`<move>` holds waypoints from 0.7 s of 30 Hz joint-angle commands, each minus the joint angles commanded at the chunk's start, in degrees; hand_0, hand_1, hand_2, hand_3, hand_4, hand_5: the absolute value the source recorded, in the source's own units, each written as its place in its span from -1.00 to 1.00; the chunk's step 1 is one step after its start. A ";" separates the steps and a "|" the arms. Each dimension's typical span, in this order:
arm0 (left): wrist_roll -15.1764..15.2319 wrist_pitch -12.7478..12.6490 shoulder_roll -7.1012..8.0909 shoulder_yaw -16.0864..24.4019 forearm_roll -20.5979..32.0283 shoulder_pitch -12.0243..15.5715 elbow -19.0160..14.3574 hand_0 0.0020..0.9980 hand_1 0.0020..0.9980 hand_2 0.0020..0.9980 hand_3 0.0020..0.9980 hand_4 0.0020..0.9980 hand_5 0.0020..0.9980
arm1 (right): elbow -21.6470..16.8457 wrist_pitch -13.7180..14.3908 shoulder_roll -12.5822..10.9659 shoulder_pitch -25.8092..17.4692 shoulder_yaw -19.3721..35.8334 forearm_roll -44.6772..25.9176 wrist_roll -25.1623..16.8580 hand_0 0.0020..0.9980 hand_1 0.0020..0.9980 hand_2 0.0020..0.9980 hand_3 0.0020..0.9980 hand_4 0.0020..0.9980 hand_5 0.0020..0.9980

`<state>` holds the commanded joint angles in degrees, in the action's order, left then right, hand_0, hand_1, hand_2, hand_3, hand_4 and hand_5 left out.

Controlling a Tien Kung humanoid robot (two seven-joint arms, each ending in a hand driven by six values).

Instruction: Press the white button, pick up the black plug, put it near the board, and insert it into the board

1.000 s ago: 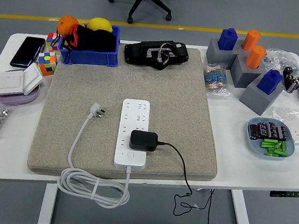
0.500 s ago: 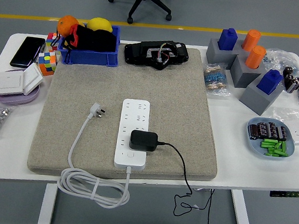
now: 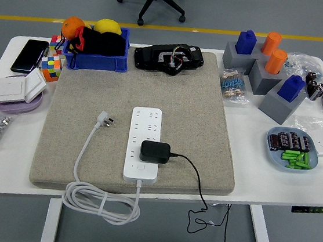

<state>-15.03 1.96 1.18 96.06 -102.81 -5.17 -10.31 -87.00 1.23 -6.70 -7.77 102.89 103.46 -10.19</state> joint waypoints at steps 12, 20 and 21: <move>-0.23 -0.17 -0.05 2.26 -1.34 0.39 0.00 -0.05 -0.01 0.00 0.17 0.13 -0.46 | 0.21 -0.75 0.70 2.69 -1.37 0.64 1.61 0.71 0.58 0.50 0.47 0.64 0.21; 0.02 -0.39 -0.03 3.12 -1.55 1.16 0.00 -0.06 0.00 0.00 0.17 0.13 -0.46 | 0.27 -2.22 1.92 2.45 -1.90 0.87 3.60 0.70 0.56 0.49 0.47 0.64 0.20; -0.02 -0.40 0.04 3.53 -1.89 1.31 0.00 -0.06 0.00 0.00 0.17 0.13 -0.46 | 0.29 -2.38 1.98 2.47 -2.09 0.93 3.84 0.70 0.56 0.49 0.47 0.64 0.20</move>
<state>-15.04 1.56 1.22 99.59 -104.70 -3.86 -10.31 -86.71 -1.15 -4.72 -5.29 100.80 104.39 -6.35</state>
